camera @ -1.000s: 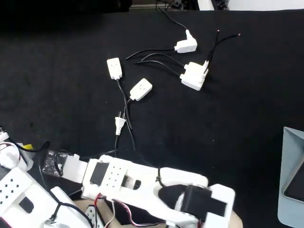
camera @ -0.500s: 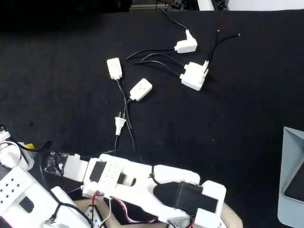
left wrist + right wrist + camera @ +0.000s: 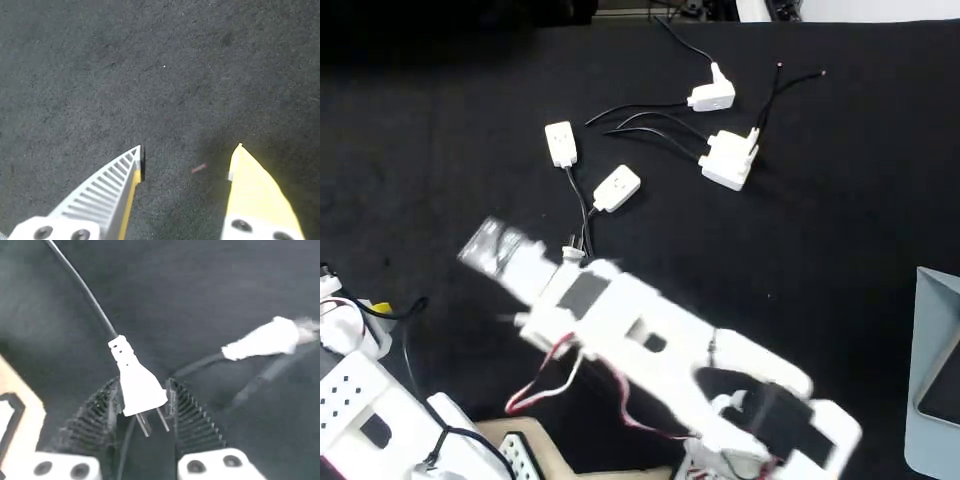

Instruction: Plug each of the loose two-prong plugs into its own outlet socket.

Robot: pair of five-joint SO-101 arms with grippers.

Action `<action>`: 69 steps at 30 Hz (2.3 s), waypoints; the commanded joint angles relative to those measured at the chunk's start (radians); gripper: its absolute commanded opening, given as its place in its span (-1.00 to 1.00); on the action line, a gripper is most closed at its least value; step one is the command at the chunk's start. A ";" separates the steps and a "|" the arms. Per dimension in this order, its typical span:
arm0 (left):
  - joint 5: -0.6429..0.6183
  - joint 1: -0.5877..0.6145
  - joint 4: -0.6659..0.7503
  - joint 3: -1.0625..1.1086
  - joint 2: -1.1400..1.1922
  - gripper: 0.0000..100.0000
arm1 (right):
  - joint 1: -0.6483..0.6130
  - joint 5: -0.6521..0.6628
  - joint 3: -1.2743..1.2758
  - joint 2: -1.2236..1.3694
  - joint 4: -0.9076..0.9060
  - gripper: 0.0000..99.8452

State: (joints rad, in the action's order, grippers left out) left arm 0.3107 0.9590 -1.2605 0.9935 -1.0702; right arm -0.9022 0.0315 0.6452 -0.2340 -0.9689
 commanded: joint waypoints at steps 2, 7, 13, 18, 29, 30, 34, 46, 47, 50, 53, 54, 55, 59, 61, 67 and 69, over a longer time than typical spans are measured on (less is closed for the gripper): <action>0.000 -0.015 -0.006 -0.031 -0.014 -0.44 | 0.153 -0.104 -0.031 -0.140 -0.048 -0.98; 0.000 -0.015 -0.008 -0.022 -0.008 -0.44 | 0.347 -0.235 0.064 -0.165 -0.046 -0.98; -0.026 -0.114 -0.006 0.045 -0.014 -0.44 | 0.483 -0.262 0.180 -0.165 -0.055 -0.88; -0.057 -0.185 -0.006 0.059 -0.015 -0.44 | 0.483 -0.256 0.203 -0.174 -0.127 -0.62; -0.057 -0.194 0.002 0.070 -0.015 -0.44 | 0.485 -0.003 0.177 -0.170 -0.146 -0.62; -0.057 -0.194 0.011 0.077 -0.015 -0.44 | 0.483 0.037 0.177 -0.171 -0.146 -0.62; -0.058 -0.194 0.068 0.119 -0.015 -0.44 | 0.445 0.143 0.179 -0.165 -0.143 -0.62; -0.058 -0.194 0.074 0.131 -0.015 -0.44 | 0.328 0.169 0.298 -0.165 0.037 -0.76; -0.058 -0.194 0.074 0.131 -0.015 -0.44 | 0.342 0.169 0.300 -0.165 0.034 -0.75; -0.058 -0.194 0.072 0.131 -0.015 -0.44 | 0.384 0.172 0.302 -0.165 0.034 -0.71; -0.058 -0.194 0.072 0.131 -0.015 -0.44 | 0.404 0.201 0.303 -0.160 0.034 -0.72; -0.058 -0.194 0.072 0.131 -0.015 -0.44 | 0.413 0.210 0.303 -0.148 0.035 -0.72; -0.058 -0.194 0.072 0.131 -0.015 -0.44 | 0.422 0.215 0.298 -0.131 0.038 -0.71; -0.058 -0.194 0.071 0.131 -0.015 -0.44 | 0.434 0.241 0.294 -0.036 0.041 -0.71; -0.058 -0.194 0.071 0.131 -0.015 -0.44 | 0.433 0.236 0.286 -0.002 0.055 -0.72; -0.058 -0.194 0.071 0.131 -0.015 -0.44 | 0.436 0.235 0.251 0.064 0.071 -0.72; -0.058 -0.194 0.071 0.131 -0.015 -0.44 | 0.443 0.235 0.246 0.064 0.081 -0.78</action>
State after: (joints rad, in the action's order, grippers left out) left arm 0.2631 0.7764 -1.2052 1.1270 -1.0733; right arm -0.4741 0.2647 0.9168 -0.1757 -0.8999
